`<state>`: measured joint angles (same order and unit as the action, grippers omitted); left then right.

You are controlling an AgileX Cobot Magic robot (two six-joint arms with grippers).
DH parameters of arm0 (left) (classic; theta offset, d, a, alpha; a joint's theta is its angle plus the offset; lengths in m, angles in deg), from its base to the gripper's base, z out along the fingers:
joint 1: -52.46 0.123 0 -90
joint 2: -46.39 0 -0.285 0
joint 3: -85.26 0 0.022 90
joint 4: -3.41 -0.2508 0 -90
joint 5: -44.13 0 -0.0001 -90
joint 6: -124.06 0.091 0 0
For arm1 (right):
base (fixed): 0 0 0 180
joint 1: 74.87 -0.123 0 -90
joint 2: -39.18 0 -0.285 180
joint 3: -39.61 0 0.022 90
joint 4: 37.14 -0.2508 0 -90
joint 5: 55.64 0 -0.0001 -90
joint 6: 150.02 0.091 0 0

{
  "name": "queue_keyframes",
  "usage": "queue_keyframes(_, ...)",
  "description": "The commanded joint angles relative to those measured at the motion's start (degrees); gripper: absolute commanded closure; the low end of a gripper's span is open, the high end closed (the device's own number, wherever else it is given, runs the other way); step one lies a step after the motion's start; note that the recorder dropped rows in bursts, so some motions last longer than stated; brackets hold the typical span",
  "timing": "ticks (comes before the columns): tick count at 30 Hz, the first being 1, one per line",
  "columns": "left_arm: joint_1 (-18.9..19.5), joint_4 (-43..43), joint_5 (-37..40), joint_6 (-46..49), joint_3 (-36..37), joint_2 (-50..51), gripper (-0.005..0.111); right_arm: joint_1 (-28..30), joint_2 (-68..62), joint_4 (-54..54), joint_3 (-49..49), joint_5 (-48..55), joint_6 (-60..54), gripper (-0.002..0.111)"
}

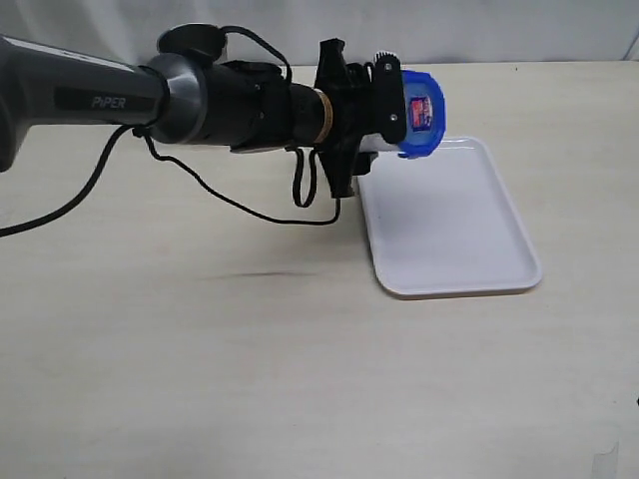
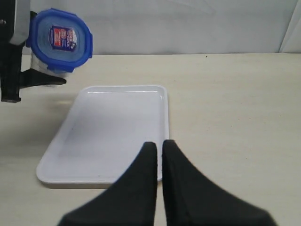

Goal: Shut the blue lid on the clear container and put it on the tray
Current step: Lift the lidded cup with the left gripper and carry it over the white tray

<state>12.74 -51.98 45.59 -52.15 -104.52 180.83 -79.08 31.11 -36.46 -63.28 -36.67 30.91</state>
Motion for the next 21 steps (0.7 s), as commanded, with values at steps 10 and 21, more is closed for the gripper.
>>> queue_keyframes(10,-5.5,-22.84,22.96,5.59,-2.43,-0.35,0.107,0.24,0.28,0.62,0.11,0.23,0.18,0.104)
queue_keyframes(21,-11.38,-41.55,34.12,5.59,-2.43,-0.35,0.107,0.24,0.28,0.62,0.11,0.23,0.18,0.104)
